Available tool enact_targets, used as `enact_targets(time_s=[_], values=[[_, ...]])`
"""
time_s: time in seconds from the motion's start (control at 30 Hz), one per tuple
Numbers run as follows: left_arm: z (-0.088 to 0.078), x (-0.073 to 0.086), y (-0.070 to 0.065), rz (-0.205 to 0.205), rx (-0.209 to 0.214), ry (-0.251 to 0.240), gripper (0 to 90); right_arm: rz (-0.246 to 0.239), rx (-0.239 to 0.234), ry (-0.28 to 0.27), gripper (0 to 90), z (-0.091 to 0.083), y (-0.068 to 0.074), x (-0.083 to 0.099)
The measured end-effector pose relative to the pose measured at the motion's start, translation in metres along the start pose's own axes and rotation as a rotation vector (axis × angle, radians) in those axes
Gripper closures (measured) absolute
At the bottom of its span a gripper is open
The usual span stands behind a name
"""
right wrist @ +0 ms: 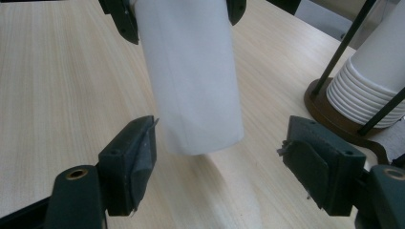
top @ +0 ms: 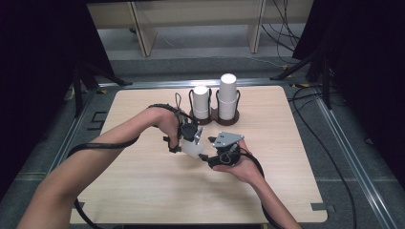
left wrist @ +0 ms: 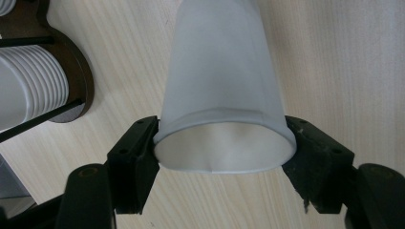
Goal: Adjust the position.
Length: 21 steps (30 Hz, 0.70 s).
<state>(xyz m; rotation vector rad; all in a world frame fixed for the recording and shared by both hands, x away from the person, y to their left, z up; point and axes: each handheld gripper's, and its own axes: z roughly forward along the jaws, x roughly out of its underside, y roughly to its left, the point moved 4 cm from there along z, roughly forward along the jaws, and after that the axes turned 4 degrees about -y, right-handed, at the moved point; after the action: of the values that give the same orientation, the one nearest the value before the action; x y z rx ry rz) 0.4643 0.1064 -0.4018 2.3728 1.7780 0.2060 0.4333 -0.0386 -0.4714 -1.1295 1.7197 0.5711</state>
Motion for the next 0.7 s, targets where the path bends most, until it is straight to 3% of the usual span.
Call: enact_targets(time_s=[0.03, 0.07, 0.7], values=[[-0.0002, -0.0002, 0.0001, 0.003, 0.001, 0.000, 31.0, -0.022, 0.006, -0.005, 27.4, 0.0004, -0.0013, -0.0006], [-0.0004, -0.0003, 0.0002, 0.004, 0.003, 0.002, 31.0, 0.004, -0.002, 0.000, 27.4, 0.0007, 0.0006, -0.0002], [-0.0021, -0.0038, 0.0006, 0.027, 0.024, 0.021, 31.0, -0.027, -0.025, -0.021, 27.7, 0.0099, 0.0059, -0.0056]])
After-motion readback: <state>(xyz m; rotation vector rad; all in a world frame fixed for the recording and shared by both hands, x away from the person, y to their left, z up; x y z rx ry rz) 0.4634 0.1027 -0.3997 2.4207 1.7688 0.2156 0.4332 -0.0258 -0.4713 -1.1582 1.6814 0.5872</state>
